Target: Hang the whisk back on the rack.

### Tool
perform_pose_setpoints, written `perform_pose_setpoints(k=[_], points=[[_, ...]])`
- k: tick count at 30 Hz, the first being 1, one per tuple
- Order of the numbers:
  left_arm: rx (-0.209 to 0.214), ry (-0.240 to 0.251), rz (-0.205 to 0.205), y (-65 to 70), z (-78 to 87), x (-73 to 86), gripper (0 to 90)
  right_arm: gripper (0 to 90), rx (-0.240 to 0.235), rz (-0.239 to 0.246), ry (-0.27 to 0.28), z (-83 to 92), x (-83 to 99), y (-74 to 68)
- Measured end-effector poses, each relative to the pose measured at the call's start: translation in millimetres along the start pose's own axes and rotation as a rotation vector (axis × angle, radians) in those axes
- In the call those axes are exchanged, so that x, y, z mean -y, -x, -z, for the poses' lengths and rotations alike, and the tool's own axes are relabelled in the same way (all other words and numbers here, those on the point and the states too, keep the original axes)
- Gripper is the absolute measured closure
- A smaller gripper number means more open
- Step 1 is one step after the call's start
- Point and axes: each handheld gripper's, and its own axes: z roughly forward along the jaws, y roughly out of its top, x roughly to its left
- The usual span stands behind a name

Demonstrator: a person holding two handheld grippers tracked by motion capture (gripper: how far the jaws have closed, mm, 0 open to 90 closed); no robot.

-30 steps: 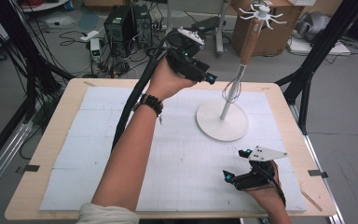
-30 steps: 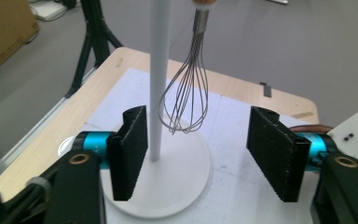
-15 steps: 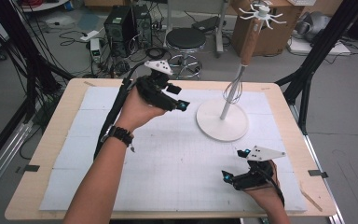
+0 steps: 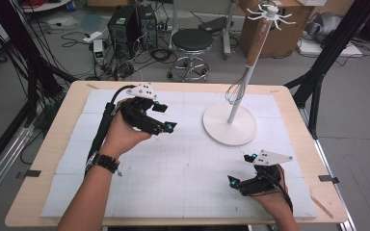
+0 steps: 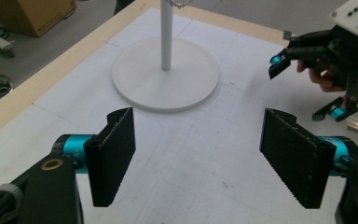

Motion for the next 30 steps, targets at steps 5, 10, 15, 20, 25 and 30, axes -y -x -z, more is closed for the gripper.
perform_pose_setpoints(k=[5, 10, 15, 20, 25, 30], points=[[0.003, 0.025, 0.01, 8.8, 7.5, 20.5, 24.0, 0.6, 0.0, -0.004, -0.001, -0.5, 0.3, 0.1], [0.009, 0.002, 0.011, 12.7, 4.2, 45.4, 22.1, 0.6, 0.003, -0.002, -0.012, -2.3, 1.1, 0.1], [0.02, -0.01, 0.028, 16.3, 3.1, 65.2, 19.7, 0.6, 0.003, -0.003, -0.015, -4.6, 0.3, 0.9], [-0.001, 0.003, 0.028, 21.7, 8.0, 83.5, 17.3, 0.6, 0.002, 0.003, -0.022, -5.6, 0.5, 0.5], [0.008, 0.028, 0.042, 26.6, 12.3, 97.4, 12.9, 0.6, 0.003, -0.002, -0.024, -5.2, 0.7, 0.6], [0.017, 0.047, 0.053, 31.4, 15.9, 115.8, 11.9, 0.6, 0.006, 0.0, -0.027, -5.2, 1.6, 0.6]])
